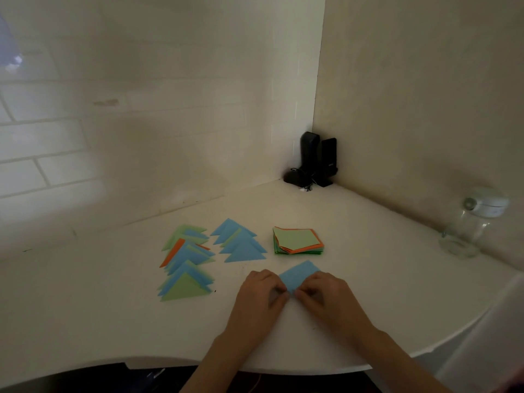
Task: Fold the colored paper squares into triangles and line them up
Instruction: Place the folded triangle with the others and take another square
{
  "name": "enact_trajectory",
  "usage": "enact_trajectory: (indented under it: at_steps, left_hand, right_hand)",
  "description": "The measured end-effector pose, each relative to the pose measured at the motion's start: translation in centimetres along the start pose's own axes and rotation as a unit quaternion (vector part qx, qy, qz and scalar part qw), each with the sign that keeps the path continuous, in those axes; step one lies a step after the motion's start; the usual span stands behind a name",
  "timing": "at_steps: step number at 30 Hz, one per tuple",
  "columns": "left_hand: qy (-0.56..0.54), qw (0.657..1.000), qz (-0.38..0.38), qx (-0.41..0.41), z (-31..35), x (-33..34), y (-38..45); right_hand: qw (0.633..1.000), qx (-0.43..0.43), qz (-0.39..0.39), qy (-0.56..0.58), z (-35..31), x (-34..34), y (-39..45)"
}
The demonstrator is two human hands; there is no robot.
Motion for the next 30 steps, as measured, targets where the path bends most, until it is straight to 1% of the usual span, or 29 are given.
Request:
enact_trajectory:
  at_steps: [6,9,11,14,17,19,22,25,29,30]
  left_hand:
    - [0.014,1.000,0.007,-0.012,0.2,0.4,0.8]
    - [0.009,0.999,0.015,-0.039,0.3,0.5,0.9]
    - [-0.017,0.997,0.004,-0.076,0.2,0.4,1.0]
    - [-0.051,0.990,-0.043,-0.124,0.0,0.2,1.8]
    - [-0.058,0.985,-0.068,-0.146,0.0,-0.3,2.3]
    - [-0.063,0.983,-0.077,-0.154,-0.2,-0.4,2.4]
    - [-0.071,0.981,-0.088,-0.158,-0.5,-0.6,2.4]
    - [-0.081,0.983,-0.089,-0.139,-0.6,-0.9,2.3]
    - [-0.096,0.983,-0.105,-0.119,-0.8,-1.3,1.9]
    - [-0.098,0.982,-0.116,-0.114,-0.9,-1.4,1.7]
  right_hand:
    - [0.998,0.032,0.043,0.022,0.0,0.3,0.4]
    - [0.996,0.057,0.058,0.047,0.2,0.4,0.1]
    - [0.993,0.081,0.050,0.072,0.2,0.4,0.1]
    - [0.987,0.119,0.023,0.106,0.2,0.2,0.6]
    - [0.983,0.138,-0.019,0.121,0.5,0.0,0.9]
    - [0.980,0.144,-0.032,0.136,0.7,-0.1,0.9]
    - [0.974,0.153,-0.049,0.158,1.0,-0.5,0.9]
    - [0.975,0.145,-0.061,0.158,1.1,-0.7,0.8]
    - [0.978,0.160,-0.026,0.129,0.5,-0.6,0.6]
    - [0.981,0.156,-0.030,0.113,0.2,-0.5,0.7]
Point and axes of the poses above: each hand's wrist, its own y-axis towards the middle knuckle, its own x-axis out of the palm, z = x × y, the point moved 3 cm from there along y, towards the middle knuckle, and after that the axes turned 10 degrees about -x, right-handed, at the moved point
